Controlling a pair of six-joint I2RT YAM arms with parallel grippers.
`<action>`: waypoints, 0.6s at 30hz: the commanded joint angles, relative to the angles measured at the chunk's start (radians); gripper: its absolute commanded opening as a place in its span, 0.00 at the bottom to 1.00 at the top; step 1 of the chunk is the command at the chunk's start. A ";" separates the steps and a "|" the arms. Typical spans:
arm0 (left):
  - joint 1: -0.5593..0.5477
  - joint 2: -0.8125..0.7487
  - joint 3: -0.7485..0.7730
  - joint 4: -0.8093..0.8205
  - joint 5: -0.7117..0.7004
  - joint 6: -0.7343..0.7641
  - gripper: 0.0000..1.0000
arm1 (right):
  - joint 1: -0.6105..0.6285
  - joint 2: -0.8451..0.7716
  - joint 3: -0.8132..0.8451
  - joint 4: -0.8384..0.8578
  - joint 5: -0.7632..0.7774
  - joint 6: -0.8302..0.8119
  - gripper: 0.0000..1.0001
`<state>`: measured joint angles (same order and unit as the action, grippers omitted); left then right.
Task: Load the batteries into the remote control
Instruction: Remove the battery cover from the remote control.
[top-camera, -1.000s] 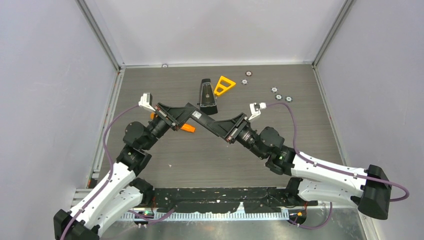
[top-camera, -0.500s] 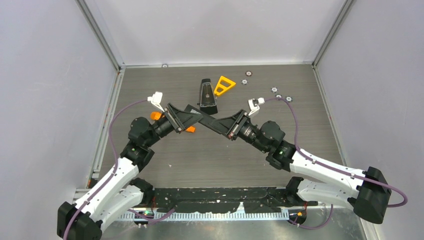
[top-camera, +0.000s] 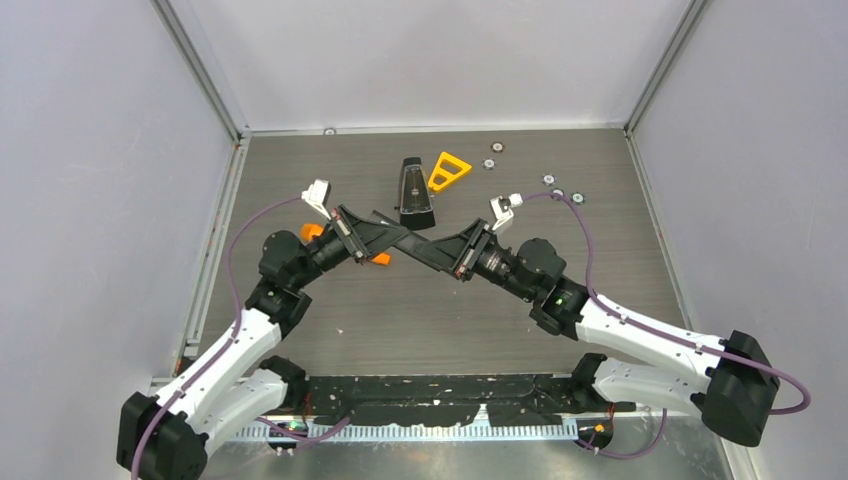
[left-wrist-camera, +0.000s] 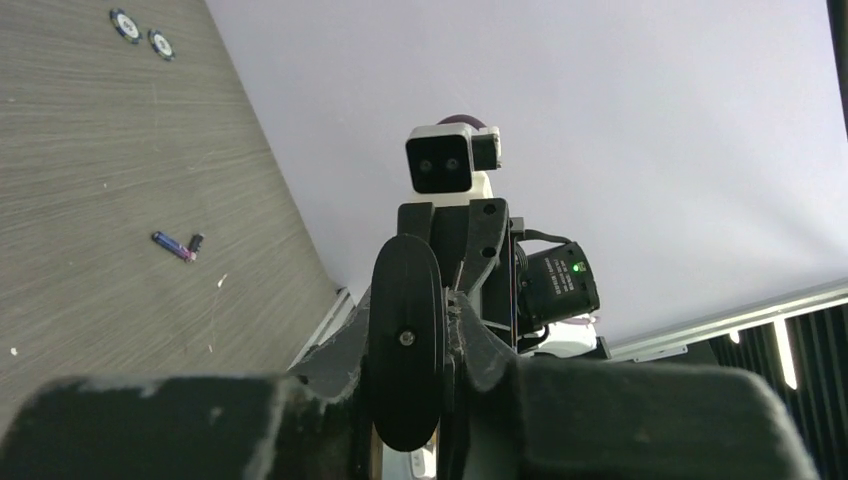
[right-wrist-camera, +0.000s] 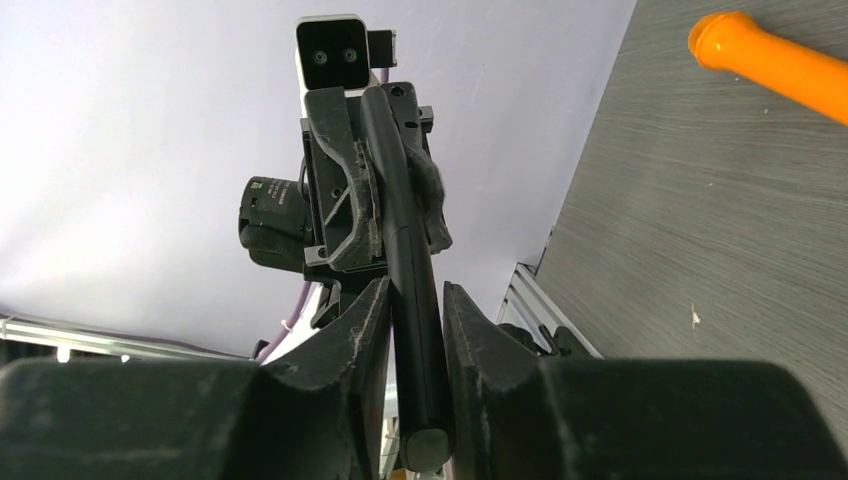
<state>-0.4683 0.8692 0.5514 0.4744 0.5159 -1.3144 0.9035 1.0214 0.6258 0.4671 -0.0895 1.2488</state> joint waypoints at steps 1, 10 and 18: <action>0.000 -0.014 0.008 -0.024 0.016 0.108 0.00 | -0.001 0.012 0.021 -0.013 -0.013 -0.005 0.31; 0.000 -0.028 0.014 -0.052 0.008 0.086 0.00 | -0.003 0.081 0.070 -0.010 -0.031 -0.020 0.59; 0.012 -0.036 -0.025 -0.001 -0.011 -0.061 0.00 | -0.002 0.106 0.019 0.068 -0.039 0.014 0.46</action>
<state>-0.4652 0.8532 0.5434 0.3901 0.5083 -1.2781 0.9001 1.1255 0.6468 0.4675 -0.1181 1.2472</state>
